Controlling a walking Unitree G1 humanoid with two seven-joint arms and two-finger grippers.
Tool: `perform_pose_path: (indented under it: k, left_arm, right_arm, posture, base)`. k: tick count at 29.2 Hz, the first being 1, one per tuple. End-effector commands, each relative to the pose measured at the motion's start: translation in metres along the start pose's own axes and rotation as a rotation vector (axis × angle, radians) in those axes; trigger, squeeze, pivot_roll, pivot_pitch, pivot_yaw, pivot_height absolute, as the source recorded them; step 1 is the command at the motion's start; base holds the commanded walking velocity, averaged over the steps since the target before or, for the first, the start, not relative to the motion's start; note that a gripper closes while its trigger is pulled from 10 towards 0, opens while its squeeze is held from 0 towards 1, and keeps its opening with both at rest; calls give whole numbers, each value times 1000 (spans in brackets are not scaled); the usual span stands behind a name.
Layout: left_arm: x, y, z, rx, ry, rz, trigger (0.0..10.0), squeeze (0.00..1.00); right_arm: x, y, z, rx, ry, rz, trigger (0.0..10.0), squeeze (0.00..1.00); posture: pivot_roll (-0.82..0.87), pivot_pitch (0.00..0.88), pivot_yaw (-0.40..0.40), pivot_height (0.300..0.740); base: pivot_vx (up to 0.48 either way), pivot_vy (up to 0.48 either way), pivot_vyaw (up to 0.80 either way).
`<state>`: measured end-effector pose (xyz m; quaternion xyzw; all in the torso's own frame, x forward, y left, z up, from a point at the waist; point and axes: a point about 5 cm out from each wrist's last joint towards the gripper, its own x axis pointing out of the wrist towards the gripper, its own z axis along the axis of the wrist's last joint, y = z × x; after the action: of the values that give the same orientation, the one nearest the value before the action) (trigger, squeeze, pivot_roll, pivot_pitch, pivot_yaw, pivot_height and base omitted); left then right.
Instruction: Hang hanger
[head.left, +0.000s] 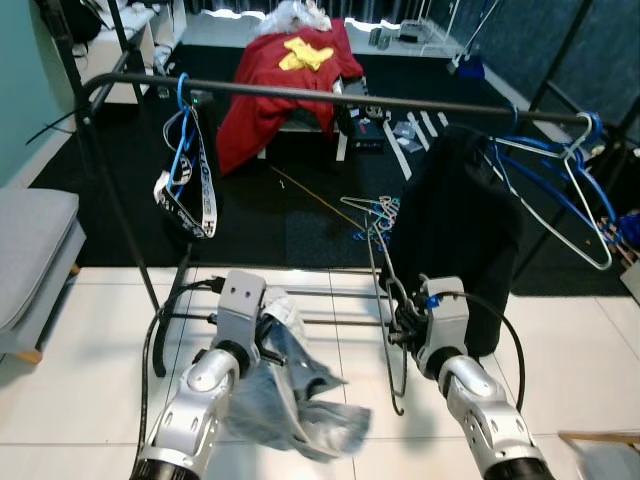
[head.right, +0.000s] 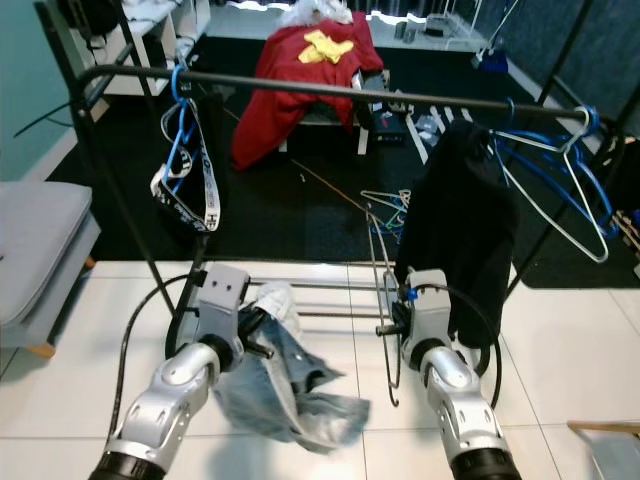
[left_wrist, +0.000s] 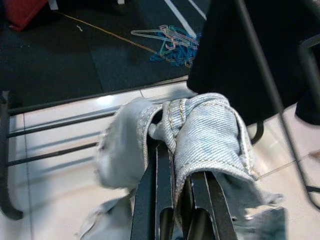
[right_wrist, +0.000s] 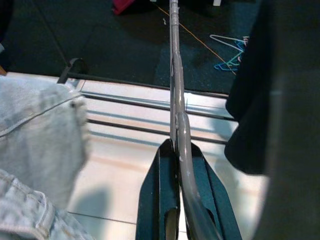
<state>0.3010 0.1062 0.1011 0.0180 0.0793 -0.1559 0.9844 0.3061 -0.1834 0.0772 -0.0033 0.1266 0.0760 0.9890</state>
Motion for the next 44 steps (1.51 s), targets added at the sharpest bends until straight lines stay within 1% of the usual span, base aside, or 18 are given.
perform_pose_path:
  k: [1,16,22,25,27,28,29,30,33,34,35,37,38,39,41,42,43,44]
  left_arm:
    - [-3,5,4,12,-19,14,10000,0]
    - [-2,6,8,12,-32,1,10000,0]
    - [-5,4,5,17,-28,-7,10000,0]
    - [-9,0,3,41,-28,-42,10000,0]
    - [-11,-2,2,54,-25,-58,10000,0]
    - [-11,-2,2,54,-25,-58,10000,0]
    - [-10,-3,2,54,-24,-60,10000,0]
    - [-10,-3,2,54,-24,-60,10000,0]
    - [-9,-3,3,56,-27,-73,10000,0]
    - [-9,-3,3,56,-27,-73,10000,0]
    - [-9,-3,4,57,-28,-75,10000,0]
    - [-9,-3,4,57,-28,-75,10000,0]
    - [-9,-3,4,58,-28,-77,10000,0]
    - [-9,-3,4,58,-28,-77,10000,0]
    - [-8,-2,5,66,-27,-79,10000,0]
    - [-8,-2,5,66,-27,-79,10000,0]
    - [-8,-2,5,69,-26,-80,10000,0]
    - [-8,-2,5,69,-26,-80,10000,0]
  right_arm:
    - [1,7,6,-1,-38,22,10000,0]
    - [6,2,16,-7,-67,11,10000,0]
    - [5,-3,26,-3,-112,-5,10000,0]
    - [5,-10,37,-29,-131,-24,10000,0]
    - [5,-16,49,-60,-150,-35,10000,0]
    - [5,-16,49,-60,-150,-35,10000,0]
    - [6,-21,59,-77,-164,-45,10000,0]
    - [6,-21,59,-77,-164,-45,10000,0]
    - [7,-38,96,-136,-232,-96,10000,0]
    - [7,-38,96,-136,-232,-96,10000,0]
    - [7,-42,106,-146,-255,-108,10000,0]
    - [7,-42,106,-146,-255,-108,10000,0]
    - [6,-46,116,-164,-281,-120,10000,0]
    - [6,-46,116,-164,-281,-120,10000,0]
    - [1,-52,148,-206,-380,-152,10000,0]
    - [1,-52,148,-206,-380,-152,10000,0]
    - [-2,-52,160,-211,-422,-158,10000,0]
    - [-2,-52,160,-211,-422,-158,10000,0]
  posture:
    - [-14,107,-53,740]
    - [-13,96,-57,740]
    - [-17,96,-50,740]
    - [-16,96,-44,740]
    - [-18,95,-37,740]
    - [-18,95,-37,740]
    - [-18,94,-35,740]
    - [-18,94,-35,740]
    - [-19,93,-28,740]
    - [-19,93,-28,740]
    - [-19,93,-28,740]
    - [-19,93,-28,740]
    - [-21,94,-25,740]
    - [-21,94,-25,740]
    - [-24,93,-20,740]
    - [-24,93,-20,740]
    - [-24,92,-19,740]
    - [-24,92,-19,740]
  base:
    - [386,0,0]
    - [370,0,0]
    - [155,0,0]
    - [0,0,0]
    - [0,0,0]
    - [0,0,0]
    - [0,0,0]
    - [0,0,0]
    - [0,0,0]
    - [0,0,0]
    - [0,0,0]
    - [0,0,0]
    - [0,0,0]
    - [0,0,0]
    - [0,0,0]
    - [0,0,0]
    - [0,0,0]
    - [0,0,0]
